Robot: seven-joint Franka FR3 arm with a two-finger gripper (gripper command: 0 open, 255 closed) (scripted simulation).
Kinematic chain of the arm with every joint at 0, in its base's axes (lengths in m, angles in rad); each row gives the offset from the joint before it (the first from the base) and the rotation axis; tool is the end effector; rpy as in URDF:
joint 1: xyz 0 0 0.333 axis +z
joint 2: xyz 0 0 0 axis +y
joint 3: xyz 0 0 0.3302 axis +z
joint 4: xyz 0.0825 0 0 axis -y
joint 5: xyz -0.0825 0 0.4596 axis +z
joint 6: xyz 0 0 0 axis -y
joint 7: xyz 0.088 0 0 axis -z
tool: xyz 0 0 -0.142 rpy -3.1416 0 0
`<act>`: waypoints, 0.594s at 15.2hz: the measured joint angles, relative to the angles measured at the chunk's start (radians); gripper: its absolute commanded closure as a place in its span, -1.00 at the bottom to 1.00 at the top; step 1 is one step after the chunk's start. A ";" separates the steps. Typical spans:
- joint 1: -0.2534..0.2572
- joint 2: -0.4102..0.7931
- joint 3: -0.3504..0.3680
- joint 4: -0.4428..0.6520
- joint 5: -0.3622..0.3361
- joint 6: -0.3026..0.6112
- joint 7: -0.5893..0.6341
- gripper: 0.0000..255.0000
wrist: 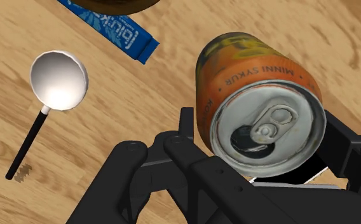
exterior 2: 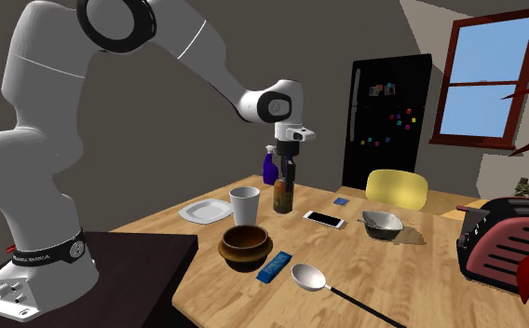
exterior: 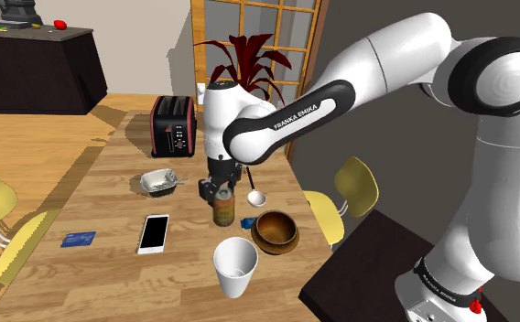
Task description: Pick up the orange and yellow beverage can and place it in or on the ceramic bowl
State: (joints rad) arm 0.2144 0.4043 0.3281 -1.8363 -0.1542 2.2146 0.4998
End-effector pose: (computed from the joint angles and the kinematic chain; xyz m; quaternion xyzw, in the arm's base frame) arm 0.6110 0.3490 0.2529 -0.9985 -0.0555 0.0012 0.0016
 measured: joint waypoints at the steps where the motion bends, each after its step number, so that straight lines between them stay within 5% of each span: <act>1: 0.000 -0.004 0.001 0.007 0.002 -0.011 0.000 1.00; 9: -0.006 -0.051 0.011 0.050 0.024 -0.099 -0.015 1.00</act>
State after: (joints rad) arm 0.2080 0.3531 0.3391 -1.7862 -0.1303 2.1159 0.4848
